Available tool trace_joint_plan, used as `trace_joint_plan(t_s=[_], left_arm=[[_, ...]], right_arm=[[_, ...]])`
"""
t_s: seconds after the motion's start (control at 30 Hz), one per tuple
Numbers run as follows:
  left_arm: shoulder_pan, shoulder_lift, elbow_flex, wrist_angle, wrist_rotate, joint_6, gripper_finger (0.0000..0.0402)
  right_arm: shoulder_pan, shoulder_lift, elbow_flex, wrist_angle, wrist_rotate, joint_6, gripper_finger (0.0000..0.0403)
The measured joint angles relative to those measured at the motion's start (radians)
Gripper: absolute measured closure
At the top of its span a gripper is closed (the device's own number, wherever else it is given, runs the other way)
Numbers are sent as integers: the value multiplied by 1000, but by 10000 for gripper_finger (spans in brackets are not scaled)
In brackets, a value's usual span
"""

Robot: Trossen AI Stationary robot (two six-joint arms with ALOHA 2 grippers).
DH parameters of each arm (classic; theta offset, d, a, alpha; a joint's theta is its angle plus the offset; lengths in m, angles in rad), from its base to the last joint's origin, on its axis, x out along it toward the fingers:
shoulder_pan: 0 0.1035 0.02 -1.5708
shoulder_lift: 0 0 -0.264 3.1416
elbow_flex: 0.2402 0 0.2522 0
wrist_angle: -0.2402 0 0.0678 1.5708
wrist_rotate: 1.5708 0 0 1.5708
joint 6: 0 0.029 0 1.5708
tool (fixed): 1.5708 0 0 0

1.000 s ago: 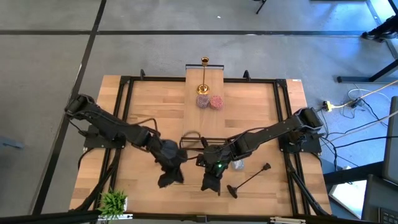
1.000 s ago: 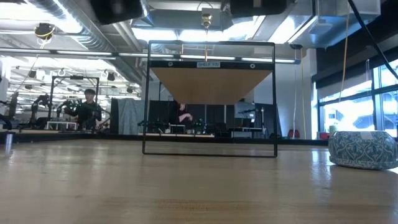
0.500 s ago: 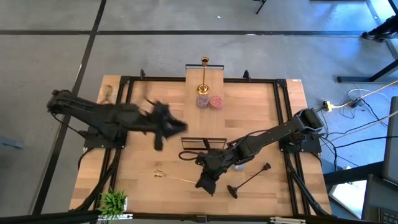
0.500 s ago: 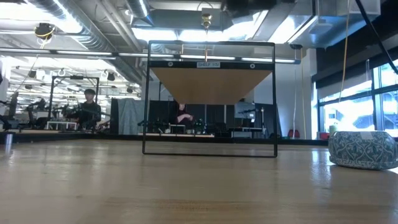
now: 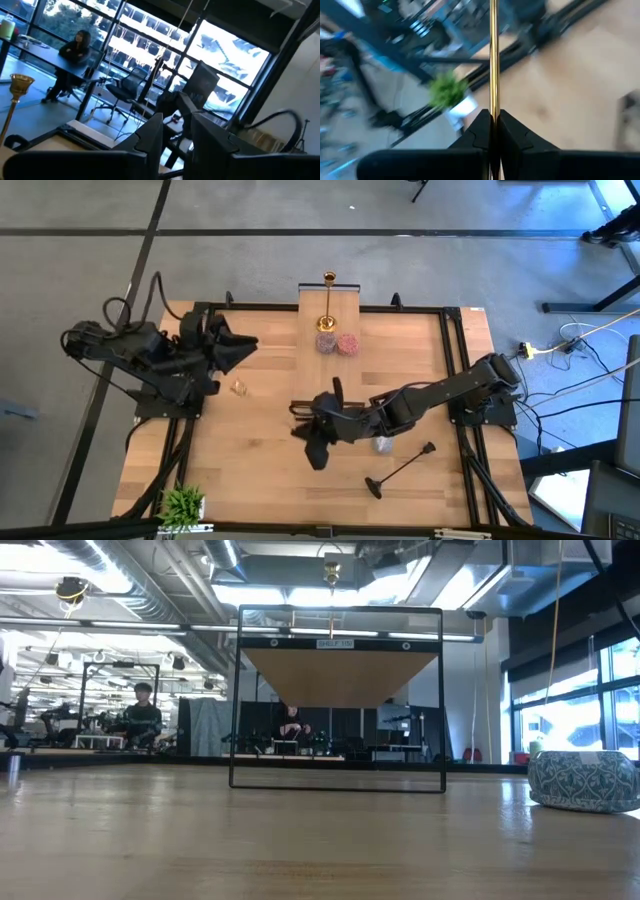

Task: Pick & Place candle stick holders
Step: Put the gold candle holder on the shelf

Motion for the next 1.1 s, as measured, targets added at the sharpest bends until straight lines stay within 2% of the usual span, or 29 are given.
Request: trace_joint_plan(t_s=[0.17, 0.27, 0.4, 0.53, 0.9, 1.1], left_arm=[[-76, 2, 0, -84, -83, 1, 310], [-122, -8, 0, -152, -164, 3, 312], [-187, -30, 0, -189, -286, 7, 313], [-222, -43, 0, -193, -349, 28, 313], [-233, -45, 0, -206, -357, 17, 313], [-278, -69, 0, -291, -390, -41, 313]], right_arm=[[8, -1, 118, -106, 171, -97, 387], [18, 0, 166, -180, 237, -129, 387], [17, -13, 188, -222, 242, -137, 387], [17, -19, 189, -229, 260, -136, 387], [16, -21, 190, -252, 256, -121, 387], [18, -21, 190, -282, 256, -95, 387]])
